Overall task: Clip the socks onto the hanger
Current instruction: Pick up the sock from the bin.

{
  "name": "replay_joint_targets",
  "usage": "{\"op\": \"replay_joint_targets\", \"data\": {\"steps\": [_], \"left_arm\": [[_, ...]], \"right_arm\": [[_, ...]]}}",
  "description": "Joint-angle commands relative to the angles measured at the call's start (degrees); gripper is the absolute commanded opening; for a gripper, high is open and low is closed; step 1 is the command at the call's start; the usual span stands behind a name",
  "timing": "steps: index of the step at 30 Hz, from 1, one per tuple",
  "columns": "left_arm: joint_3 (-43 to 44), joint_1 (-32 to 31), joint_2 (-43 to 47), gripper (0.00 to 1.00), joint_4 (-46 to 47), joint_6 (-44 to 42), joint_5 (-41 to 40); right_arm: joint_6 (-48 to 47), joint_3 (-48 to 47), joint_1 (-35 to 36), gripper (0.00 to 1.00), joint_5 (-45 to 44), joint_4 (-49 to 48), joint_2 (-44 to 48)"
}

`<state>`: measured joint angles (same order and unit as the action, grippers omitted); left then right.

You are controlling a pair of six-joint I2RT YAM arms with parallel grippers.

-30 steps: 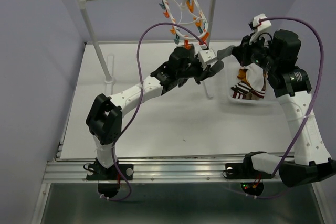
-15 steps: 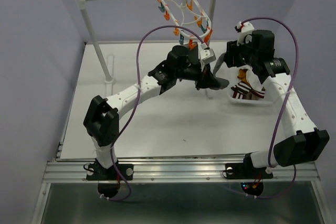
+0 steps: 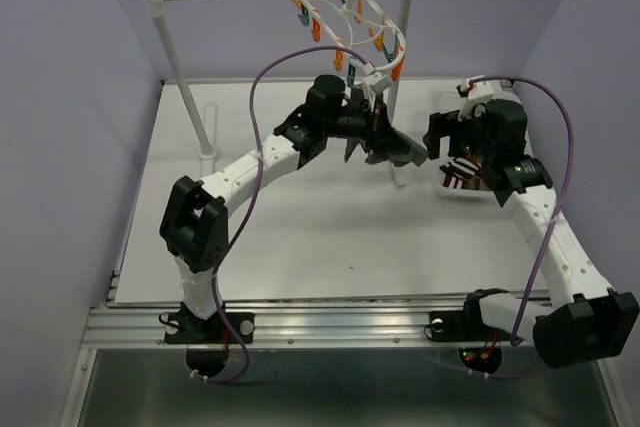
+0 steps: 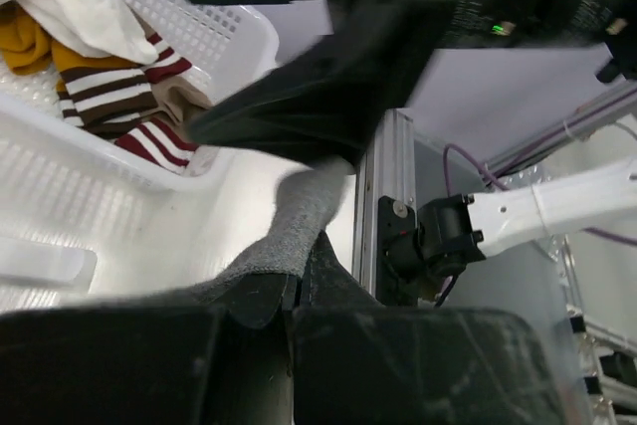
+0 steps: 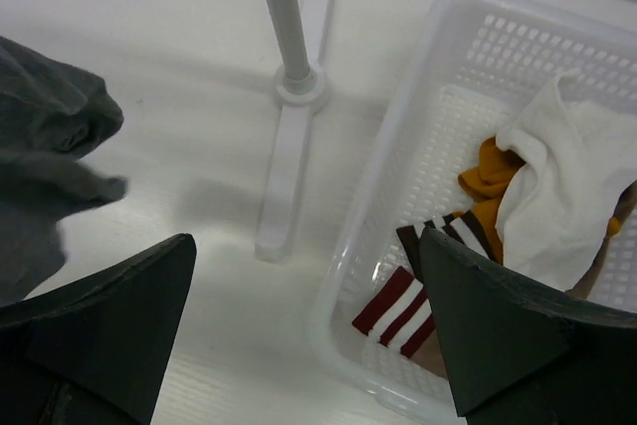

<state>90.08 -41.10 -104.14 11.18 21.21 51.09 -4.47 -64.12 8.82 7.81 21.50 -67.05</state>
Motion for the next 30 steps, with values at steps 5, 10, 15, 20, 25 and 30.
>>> {"op": "replay_joint_targets", "data": {"steps": [5,10,15,20,25,30], "left_arm": [[-2.98,5.07,0.69,0.00,10.35,16.75,-0.90],[-0.27,5.33,1.39,0.00,1.77,15.88,-2.74],[0.62,5.51,1.92,0.00,-1.59,22.10,-3.98],[0.36,5.33,2.09,0.00,-2.83,29.14,-3.02],[-5.08,5.07,6.22,0.00,-1.87,33.45,-6.87],[-11.05,4.72,10.35,0.00,-1.69,41.79,-7.06]], "right_arm": [[-17.73,12.94,-0.03,1.00,7.46,-14.12,9.64],[-29.61,13.07,-0.03,1.00,14.67,-10.78,10.36],[-39.36,7.35,-0.03,1.00,26.43,-3.50,8.95],[-45.79,3.04,-0.03,1.00,36.11,-2.00,8.34],[-65.55,-0.04,-0.03,1.00,35.70,9.60,9.39],[-85.74,-3.29,-0.03,1.00,37.53,27.24,8.34]]}}
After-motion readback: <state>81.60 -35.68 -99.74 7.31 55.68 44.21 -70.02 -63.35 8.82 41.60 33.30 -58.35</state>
